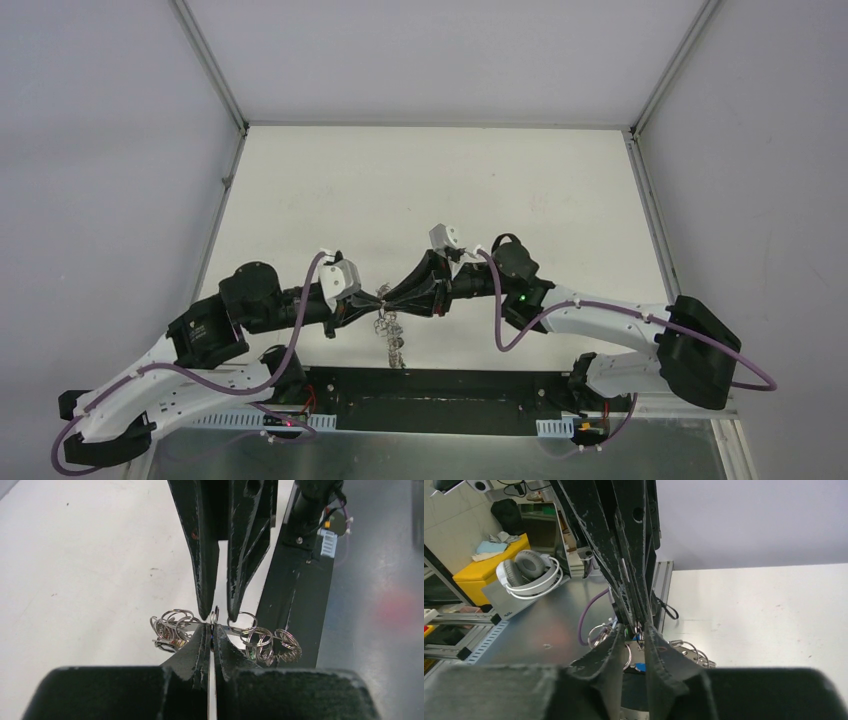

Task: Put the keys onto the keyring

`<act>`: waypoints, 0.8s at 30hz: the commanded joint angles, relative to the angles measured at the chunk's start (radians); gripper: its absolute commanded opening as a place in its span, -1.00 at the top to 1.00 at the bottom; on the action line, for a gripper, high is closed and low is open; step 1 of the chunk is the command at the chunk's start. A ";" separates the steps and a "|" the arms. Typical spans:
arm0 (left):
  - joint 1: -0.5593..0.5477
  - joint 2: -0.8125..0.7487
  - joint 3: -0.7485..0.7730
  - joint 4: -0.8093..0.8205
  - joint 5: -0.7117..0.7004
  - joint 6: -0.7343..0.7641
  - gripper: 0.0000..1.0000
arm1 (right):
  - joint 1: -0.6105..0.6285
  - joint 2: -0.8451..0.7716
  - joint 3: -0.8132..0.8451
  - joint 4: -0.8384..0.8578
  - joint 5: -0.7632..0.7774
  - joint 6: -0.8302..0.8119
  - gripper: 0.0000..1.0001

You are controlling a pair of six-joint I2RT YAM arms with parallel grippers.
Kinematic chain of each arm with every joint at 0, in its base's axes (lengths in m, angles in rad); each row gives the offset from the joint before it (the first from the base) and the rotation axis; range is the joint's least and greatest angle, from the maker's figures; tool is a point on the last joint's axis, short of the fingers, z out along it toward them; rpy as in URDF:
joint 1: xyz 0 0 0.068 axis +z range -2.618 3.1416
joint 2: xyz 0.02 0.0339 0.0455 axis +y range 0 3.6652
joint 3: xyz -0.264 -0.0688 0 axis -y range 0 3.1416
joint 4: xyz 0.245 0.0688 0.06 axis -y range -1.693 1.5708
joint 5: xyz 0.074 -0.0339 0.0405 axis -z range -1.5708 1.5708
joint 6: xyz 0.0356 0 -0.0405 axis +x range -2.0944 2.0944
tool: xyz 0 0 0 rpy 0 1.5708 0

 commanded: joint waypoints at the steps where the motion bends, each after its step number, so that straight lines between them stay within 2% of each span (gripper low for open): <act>1: -0.011 0.058 0.119 -0.071 -0.023 0.040 1.00 | 0.006 -0.060 0.012 0.061 0.040 -0.001 0.30; 4: -0.011 0.120 0.196 -0.167 -0.024 0.062 1.00 | 0.006 -0.079 0.002 0.047 0.070 -0.008 -0.08; 8: -0.011 0.215 0.330 -0.304 -0.020 0.101 1.00 | 0.006 -0.097 -0.003 0.017 0.089 -0.024 -0.26; 17: -0.011 0.502 0.732 -0.696 0.039 0.217 1.00 | 0.006 -0.094 0.024 -0.040 0.128 -0.024 -0.32; 24: -0.011 0.682 0.941 -0.954 0.032 0.252 1.00 | 0.007 -0.081 0.048 -0.039 0.094 -0.014 -0.21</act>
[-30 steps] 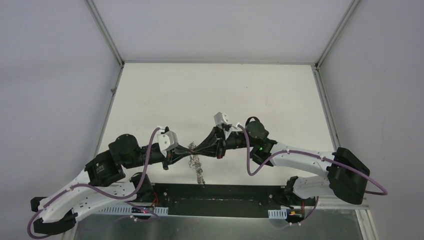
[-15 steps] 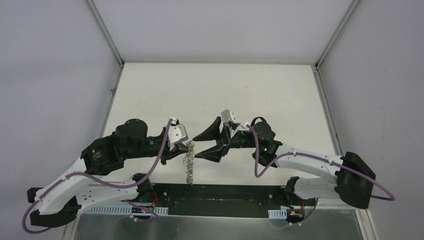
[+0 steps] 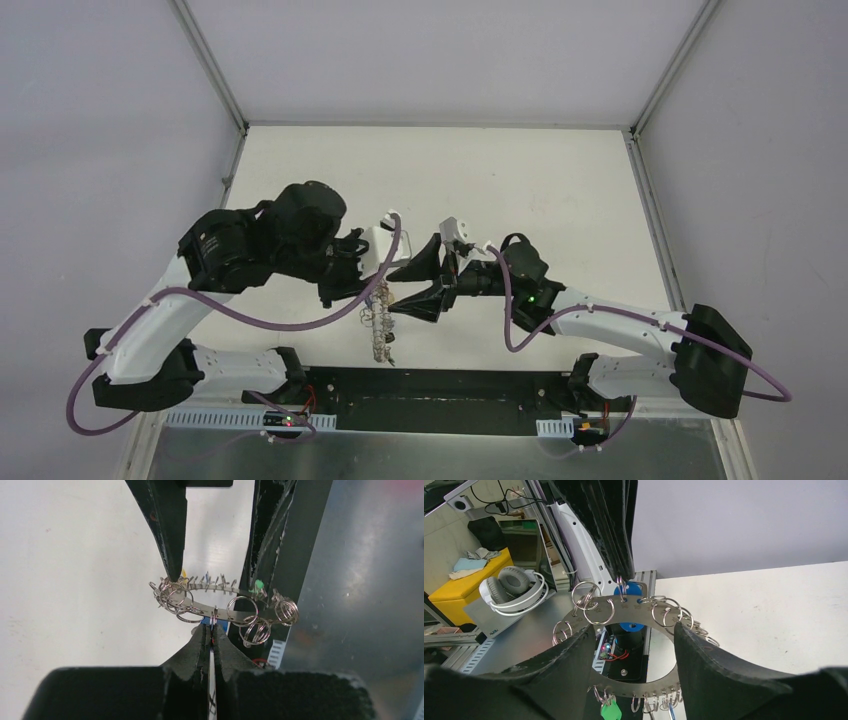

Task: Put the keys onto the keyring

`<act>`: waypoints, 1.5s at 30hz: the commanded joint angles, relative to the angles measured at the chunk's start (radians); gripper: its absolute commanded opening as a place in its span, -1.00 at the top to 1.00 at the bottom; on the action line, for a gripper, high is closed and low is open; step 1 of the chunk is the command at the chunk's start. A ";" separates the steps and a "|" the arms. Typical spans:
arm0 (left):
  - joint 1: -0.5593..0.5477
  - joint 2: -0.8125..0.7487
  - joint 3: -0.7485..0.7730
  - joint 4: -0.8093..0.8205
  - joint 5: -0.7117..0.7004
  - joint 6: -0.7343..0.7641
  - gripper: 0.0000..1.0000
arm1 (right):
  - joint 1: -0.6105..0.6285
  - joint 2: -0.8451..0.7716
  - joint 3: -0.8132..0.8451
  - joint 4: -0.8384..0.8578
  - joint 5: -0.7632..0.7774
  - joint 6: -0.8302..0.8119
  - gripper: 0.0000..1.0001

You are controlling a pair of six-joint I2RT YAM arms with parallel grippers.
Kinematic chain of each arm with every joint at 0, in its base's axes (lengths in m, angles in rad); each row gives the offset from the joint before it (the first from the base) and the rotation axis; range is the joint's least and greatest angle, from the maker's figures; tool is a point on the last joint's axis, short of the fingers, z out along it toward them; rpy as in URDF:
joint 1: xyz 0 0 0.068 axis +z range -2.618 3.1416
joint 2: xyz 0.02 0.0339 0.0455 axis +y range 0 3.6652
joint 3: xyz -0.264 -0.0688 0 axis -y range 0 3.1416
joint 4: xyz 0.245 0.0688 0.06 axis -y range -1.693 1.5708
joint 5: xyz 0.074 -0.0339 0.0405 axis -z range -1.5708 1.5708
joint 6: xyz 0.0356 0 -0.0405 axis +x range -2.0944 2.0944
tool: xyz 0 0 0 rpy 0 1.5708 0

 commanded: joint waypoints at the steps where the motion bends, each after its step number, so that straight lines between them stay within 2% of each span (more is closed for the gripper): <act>1: -0.011 0.079 0.109 -0.198 0.011 0.047 1.00 | 0.006 -0.006 0.049 0.023 -0.010 -0.001 -0.18; 8: -0.011 0.202 0.214 -0.309 -0.039 0.049 1.00 | 0.007 0.008 0.031 0.067 -0.006 0.024 0.00; 13: -0.011 0.228 0.237 -0.302 -0.030 0.064 1.00 | 0.008 0.057 0.032 0.161 -0.016 0.071 0.28; 17: -0.011 0.232 0.236 -0.295 -0.026 0.071 1.00 | 0.010 0.099 0.042 0.215 -0.038 0.099 0.62; 22: -0.011 0.221 0.227 -0.273 -0.013 0.074 1.00 | 0.013 0.111 0.045 0.221 -0.041 0.098 0.78; 27: -0.011 0.207 0.202 -0.260 -0.003 0.076 1.00 | 0.015 0.104 0.045 0.221 -0.039 0.092 0.80; 30: -0.011 0.199 0.187 -0.253 0.002 0.072 1.00 | 0.014 0.101 0.051 0.213 -0.043 0.091 0.67; 33: -0.011 0.191 0.170 -0.242 0.003 0.064 1.00 | 0.017 0.098 0.065 0.188 -0.052 0.082 0.64; 36: -0.011 0.185 0.157 -0.231 0.007 0.062 1.00 | 0.021 0.094 0.073 0.171 -0.057 0.069 0.69; 39: -0.011 0.183 0.152 -0.223 0.011 0.061 1.00 | 0.023 0.094 0.078 0.153 -0.061 0.062 0.83; 45: -0.011 0.179 0.149 -0.211 0.014 0.058 1.00 | 0.029 0.101 0.079 0.129 -0.055 0.052 0.78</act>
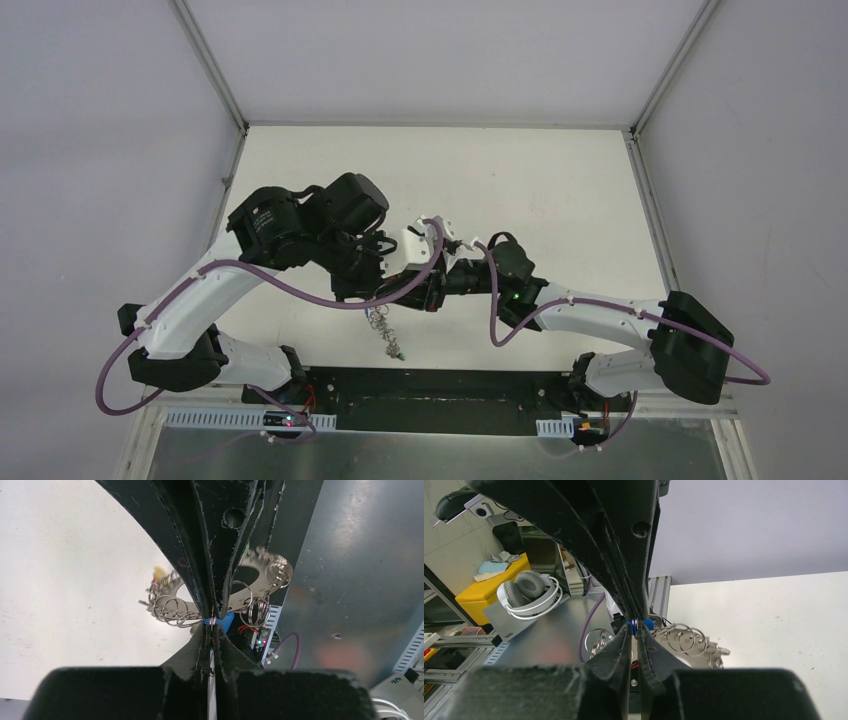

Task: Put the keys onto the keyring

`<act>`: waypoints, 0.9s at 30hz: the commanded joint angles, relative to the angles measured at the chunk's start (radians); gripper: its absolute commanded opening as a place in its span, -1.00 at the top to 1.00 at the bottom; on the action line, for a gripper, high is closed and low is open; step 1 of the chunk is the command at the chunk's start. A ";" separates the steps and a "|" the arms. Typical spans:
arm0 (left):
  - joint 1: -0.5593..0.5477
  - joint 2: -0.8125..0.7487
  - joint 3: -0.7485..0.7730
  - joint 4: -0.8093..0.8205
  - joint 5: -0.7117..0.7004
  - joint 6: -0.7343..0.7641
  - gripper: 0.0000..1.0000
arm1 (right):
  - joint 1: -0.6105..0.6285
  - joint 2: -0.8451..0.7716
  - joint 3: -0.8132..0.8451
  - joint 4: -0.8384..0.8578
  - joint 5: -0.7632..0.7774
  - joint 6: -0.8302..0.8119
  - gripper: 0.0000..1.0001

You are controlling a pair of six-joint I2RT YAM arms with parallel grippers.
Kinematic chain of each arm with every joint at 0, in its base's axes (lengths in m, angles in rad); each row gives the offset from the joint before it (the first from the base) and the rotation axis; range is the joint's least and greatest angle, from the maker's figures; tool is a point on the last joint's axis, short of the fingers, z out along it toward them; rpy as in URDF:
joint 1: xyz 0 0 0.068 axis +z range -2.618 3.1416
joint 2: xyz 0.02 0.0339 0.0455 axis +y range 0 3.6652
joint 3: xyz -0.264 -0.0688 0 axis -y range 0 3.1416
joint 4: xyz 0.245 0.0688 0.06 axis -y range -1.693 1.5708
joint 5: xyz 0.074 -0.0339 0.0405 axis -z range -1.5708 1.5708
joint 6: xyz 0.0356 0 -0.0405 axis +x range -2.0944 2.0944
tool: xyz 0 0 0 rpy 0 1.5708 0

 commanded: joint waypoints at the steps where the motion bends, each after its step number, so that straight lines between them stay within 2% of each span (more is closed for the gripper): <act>1: -0.011 -0.036 0.006 0.016 0.017 -0.001 1.00 | 0.010 -0.010 0.038 0.008 -0.012 -0.022 0.76; 12: -0.011 -0.041 -0.004 0.041 0.041 -0.007 1.00 | 0.010 -0.009 0.040 0.004 -0.001 -0.028 0.59; 15: -0.011 -0.042 -0.007 0.047 0.050 -0.010 1.00 | 0.011 -0.010 0.040 -0.001 0.003 -0.027 0.41; 17: -0.011 -0.046 -0.010 0.054 0.058 -0.011 1.00 | 0.012 -0.013 0.039 -0.004 0.008 -0.027 0.37; 21: -0.011 -0.050 -0.021 0.069 0.065 -0.013 1.00 | 0.011 -0.013 0.040 -0.006 0.009 -0.029 0.54; 27: -0.011 -0.053 -0.025 0.078 0.071 -0.017 1.00 | 0.012 -0.006 0.046 -0.013 0.003 -0.026 0.64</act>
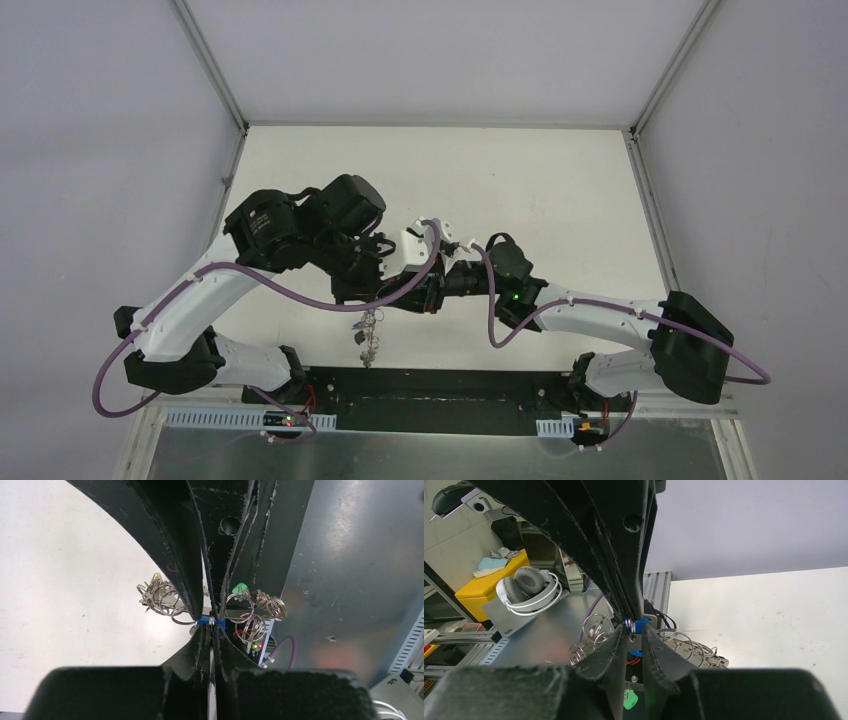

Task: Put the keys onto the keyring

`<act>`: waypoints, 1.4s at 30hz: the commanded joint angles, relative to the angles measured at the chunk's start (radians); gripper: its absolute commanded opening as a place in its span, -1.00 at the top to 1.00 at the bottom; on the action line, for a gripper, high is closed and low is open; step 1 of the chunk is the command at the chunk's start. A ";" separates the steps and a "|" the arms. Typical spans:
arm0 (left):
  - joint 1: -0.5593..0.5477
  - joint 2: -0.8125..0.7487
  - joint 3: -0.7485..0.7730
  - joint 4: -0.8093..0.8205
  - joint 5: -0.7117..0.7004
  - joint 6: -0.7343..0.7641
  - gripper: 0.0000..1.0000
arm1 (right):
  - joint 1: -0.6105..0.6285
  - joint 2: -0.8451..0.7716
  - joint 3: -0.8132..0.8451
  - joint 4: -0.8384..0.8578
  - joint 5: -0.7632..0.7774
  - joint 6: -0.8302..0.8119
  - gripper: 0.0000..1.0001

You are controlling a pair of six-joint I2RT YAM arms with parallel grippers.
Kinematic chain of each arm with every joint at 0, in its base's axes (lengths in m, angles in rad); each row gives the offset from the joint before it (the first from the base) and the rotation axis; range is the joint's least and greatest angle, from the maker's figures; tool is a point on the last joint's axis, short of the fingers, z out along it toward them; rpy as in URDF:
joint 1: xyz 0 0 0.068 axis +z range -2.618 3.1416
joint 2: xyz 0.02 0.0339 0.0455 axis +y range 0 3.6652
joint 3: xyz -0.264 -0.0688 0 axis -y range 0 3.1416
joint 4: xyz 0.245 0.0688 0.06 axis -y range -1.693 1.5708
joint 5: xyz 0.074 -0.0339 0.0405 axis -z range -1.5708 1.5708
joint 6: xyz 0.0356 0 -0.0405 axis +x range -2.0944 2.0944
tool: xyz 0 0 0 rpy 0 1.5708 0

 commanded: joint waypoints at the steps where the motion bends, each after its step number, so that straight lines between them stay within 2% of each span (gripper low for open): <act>1: -0.011 -0.034 0.003 0.050 0.032 -0.012 1.00 | 0.006 -0.004 0.046 0.016 -0.004 -0.008 0.72; 5: -0.011 -0.041 -0.005 0.056 0.031 -0.018 1.00 | 0.006 -0.004 0.047 0.016 -0.008 -0.008 1.00; 12: -0.011 -0.050 -0.013 0.069 0.025 -0.025 1.00 | 0.007 -0.007 0.046 0.016 -0.011 -0.010 1.00; 13: -0.011 -0.050 -0.013 0.071 0.025 -0.024 1.00 | 0.008 -0.006 0.047 0.015 -0.009 -0.009 0.92; 15: -0.011 -0.052 -0.014 0.073 0.025 -0.026 1.00 | 0.008 -0.006 0.048 0.009 0.001 -0.005 0.61; 16: -0.011 -0.052 -0.015 0.075 0.025 -0.027 1.00 | 0.008 -0.006 0.047 0.009 0.003 -0.005 0.54; 20: -0.012 -0.056 -0.020 0.079 0.025 -0.032 1.00 | 0.008 -0.006 0.045 0.007 0.006 -0.006 0.50; 22: -0.011 -0.057 -0.022 0.079 0.027 -0.033 1.00 | 0.008 -0.004 0.047 0.007 0.001 -0.005 0.62; 25: -0.011 -0.058 -0.022 0.081 0.026 -0.034 1.00 | 0.008 0.000 0.050 0.007 -0.006 -0.007 0.98; 33: -0.011 -0.084 -0.057 0.109 0.019 -0.046 0.99 | 0.008 -0.018 0.036 0.015 -0.005 -0.017 1.00; 39: -0.011 -0.174 -0.148 0.202 -0.019 -0.103 0.30 | 0.008 -0.037 0.008 0.048 0.011 -0.023 1.00; 42: -0.011 -0.251 -0.214 0.275 -0.026 -0.120 0.15 | 0.008 -0.043 0.005 0.047 0.011 -0.024 1.00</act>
